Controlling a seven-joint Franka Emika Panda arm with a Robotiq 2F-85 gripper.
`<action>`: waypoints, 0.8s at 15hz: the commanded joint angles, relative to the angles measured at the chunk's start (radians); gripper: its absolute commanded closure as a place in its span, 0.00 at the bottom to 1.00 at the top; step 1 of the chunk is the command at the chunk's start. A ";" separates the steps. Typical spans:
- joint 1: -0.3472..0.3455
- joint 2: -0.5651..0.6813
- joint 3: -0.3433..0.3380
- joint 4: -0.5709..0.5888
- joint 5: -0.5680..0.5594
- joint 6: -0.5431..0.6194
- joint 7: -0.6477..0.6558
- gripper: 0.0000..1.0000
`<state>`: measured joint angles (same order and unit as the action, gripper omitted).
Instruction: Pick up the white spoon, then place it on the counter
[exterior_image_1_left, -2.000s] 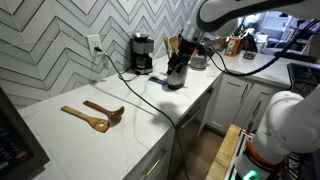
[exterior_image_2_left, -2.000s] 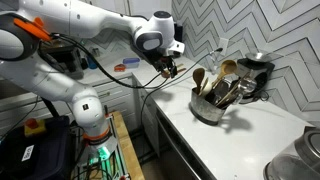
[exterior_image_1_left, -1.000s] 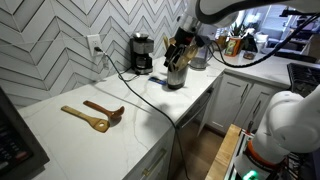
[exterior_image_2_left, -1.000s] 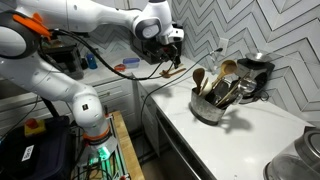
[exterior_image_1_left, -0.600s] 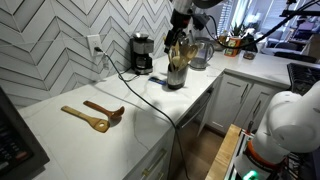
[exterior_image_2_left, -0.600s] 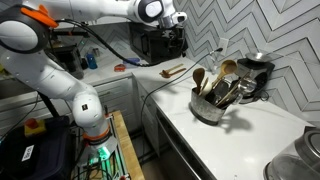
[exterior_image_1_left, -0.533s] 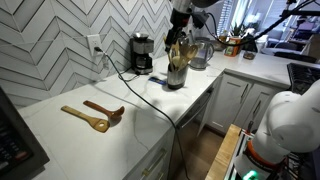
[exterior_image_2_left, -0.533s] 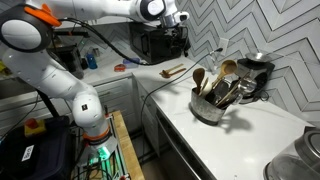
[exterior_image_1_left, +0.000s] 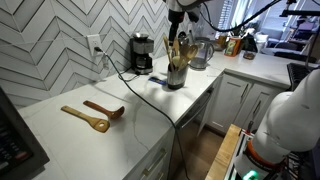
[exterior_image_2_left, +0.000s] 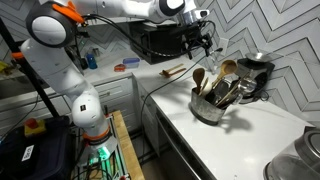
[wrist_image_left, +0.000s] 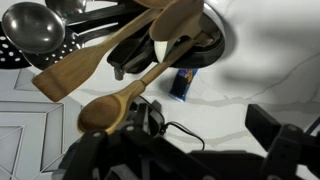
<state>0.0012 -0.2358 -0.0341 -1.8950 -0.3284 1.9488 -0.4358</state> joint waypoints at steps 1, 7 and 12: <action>0.001 0.006 0.000 0.009 -0.001 -0.003 -0.001 0.00; -0.037 0.071 -0.035 0.045 0.035 -0.006 0.102 0.00; -0.057 0.120 -0.037 0.033 -0.009 0.000 0.135 0.00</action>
<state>-0.0486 -0.1491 -0.0742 -1.8651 -0.3212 1.9489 -0.3333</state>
